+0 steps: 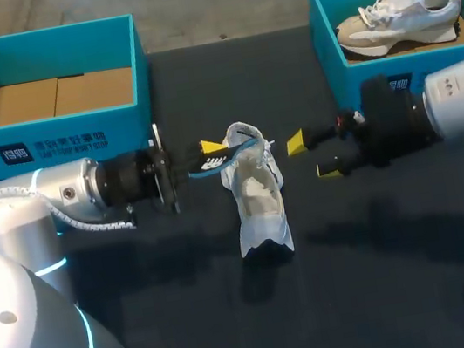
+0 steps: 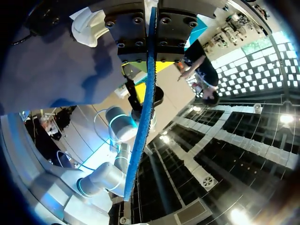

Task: Take the shoe out of the shoebox, open the shoe tongue, remove and reinsert the insole, then place the shoe into the shoebox

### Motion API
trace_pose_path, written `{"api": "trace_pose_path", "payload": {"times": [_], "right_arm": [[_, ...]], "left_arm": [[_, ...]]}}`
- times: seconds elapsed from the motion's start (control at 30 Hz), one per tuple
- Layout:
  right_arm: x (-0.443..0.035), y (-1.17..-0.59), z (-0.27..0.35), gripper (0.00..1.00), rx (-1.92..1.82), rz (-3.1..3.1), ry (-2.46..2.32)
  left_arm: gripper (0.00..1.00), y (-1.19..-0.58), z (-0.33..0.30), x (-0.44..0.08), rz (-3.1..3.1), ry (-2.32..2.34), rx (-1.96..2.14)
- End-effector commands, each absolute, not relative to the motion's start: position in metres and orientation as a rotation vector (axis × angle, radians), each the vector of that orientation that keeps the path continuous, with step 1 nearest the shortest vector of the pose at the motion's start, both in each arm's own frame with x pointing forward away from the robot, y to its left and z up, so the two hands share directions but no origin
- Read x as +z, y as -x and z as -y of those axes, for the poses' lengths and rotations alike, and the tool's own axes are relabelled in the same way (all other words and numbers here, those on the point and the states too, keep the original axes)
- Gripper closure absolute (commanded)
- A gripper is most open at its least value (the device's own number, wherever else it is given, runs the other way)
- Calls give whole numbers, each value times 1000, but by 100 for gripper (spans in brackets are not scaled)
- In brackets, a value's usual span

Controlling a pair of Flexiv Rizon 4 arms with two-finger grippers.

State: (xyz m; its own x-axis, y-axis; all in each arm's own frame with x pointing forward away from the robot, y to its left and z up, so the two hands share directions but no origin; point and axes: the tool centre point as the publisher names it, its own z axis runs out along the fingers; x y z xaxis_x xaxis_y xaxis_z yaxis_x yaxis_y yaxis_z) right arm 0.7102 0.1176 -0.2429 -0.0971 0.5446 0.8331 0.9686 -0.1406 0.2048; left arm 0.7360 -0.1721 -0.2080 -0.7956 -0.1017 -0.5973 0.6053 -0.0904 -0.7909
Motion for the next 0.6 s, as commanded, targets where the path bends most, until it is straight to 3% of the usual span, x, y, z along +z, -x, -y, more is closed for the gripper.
{"api": "trace_pose_path", "payload": {"times": [0.03, 0.6], "right_arm": [[-257, -697, -116, 0, -1164, 1647, 1712], [-264, -683, -118, 0, -1094, 1651, 1793]], "left_arm": [[100, -731, 171, -209, -1709, -513, -1943], [100, -722, 167, -202, -1704, -502, -1990]]}}
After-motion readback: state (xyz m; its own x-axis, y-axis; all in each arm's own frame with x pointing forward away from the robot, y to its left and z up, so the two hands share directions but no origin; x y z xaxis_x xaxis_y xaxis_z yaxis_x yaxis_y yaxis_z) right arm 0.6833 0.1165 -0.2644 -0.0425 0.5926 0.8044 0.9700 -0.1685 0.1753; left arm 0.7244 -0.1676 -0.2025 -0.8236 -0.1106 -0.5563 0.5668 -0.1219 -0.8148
